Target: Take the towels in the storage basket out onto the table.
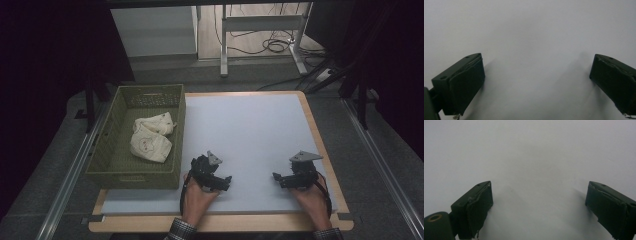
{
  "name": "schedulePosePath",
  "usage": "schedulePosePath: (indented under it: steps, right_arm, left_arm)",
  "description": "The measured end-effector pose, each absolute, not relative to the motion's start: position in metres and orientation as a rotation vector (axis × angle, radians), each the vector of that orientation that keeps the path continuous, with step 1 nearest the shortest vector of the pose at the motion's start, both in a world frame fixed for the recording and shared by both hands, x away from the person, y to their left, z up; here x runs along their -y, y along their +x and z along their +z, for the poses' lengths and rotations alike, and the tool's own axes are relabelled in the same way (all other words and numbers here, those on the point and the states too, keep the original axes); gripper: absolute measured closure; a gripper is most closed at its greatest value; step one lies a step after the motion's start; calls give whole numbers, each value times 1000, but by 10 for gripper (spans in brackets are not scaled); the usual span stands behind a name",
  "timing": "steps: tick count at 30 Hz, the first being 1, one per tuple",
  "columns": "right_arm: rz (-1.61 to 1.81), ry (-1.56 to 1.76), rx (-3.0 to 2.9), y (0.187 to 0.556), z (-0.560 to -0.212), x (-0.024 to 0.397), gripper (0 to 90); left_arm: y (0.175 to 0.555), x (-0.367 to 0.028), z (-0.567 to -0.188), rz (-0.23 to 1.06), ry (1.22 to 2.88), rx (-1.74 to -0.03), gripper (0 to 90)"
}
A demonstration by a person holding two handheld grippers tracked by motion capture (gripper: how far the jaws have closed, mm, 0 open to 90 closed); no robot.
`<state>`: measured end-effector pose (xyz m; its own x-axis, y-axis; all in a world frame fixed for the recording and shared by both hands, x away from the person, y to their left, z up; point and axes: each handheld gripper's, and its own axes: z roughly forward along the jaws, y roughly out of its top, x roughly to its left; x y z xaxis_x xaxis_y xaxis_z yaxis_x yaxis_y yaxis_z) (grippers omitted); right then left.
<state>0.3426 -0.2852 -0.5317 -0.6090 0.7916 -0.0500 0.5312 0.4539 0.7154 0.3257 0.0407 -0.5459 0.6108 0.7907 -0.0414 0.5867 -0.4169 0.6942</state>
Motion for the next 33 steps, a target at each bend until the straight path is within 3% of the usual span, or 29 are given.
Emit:
schedulePosePath:
  steps: [33]
  right_arm:
    - [950, 1115, -2331, 342, -532, 285, 79]
  left_arm:
    - [330, -37, -541, 373, 2198, -1048, 18]
